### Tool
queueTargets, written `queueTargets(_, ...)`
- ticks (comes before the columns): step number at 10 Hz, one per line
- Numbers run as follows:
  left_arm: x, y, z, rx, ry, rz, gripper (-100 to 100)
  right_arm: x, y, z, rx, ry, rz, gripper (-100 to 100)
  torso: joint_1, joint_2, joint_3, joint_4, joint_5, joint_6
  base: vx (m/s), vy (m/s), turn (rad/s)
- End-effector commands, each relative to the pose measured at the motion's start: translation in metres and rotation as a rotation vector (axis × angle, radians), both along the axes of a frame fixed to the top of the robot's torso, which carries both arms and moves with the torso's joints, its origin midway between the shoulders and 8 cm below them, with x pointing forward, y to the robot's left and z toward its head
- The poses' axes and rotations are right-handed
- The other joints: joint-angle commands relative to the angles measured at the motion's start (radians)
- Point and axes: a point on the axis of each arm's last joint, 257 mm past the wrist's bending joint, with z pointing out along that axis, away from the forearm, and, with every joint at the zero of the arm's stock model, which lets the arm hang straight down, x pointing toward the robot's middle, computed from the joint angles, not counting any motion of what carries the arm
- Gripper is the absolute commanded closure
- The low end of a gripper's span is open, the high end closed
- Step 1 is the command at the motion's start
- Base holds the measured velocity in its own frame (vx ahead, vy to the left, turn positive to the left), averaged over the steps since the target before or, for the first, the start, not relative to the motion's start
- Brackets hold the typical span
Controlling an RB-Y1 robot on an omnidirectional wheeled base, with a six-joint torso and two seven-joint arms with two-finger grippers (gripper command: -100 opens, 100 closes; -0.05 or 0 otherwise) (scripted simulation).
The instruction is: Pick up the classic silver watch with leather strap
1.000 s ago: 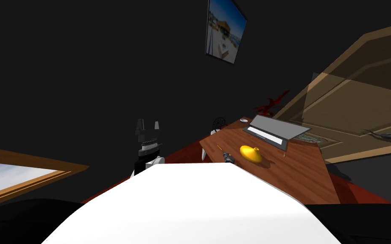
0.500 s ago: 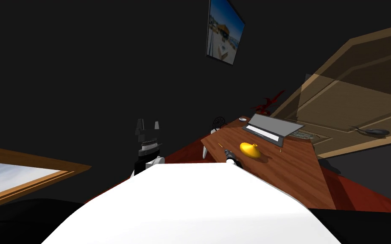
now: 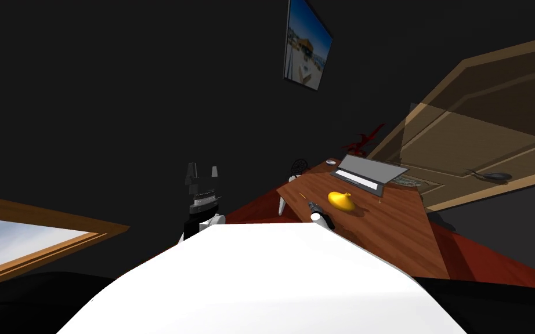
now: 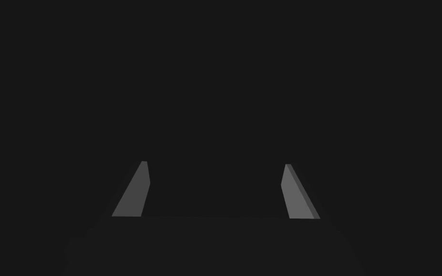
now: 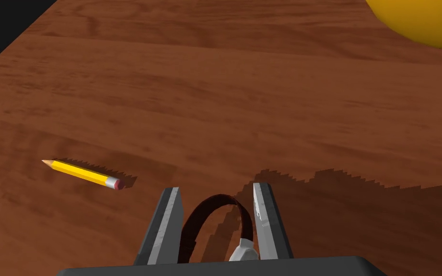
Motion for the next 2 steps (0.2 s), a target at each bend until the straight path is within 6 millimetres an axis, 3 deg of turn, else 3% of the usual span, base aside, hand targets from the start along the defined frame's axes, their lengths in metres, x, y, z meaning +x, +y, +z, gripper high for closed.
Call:
queueTargets(1,0.0,0.0,0.0,0.0,0.0,0.0,0,0.0,0.0,0.0,0.0,0.0,0.0,100,0.0,0.0,0.0,0.0,0.0,0.0,-0.022,0.034,-0.015)
queueTargets(2,0.0,0.0,0.0,0.0,0.0,0.0,0,0.0,-0.0012,-0.0003,0.004,-0.001,-0.004,0,-0.002,-0.001,-0.001,0.0,0.0,0.0,-0.004,0.006,0.0)
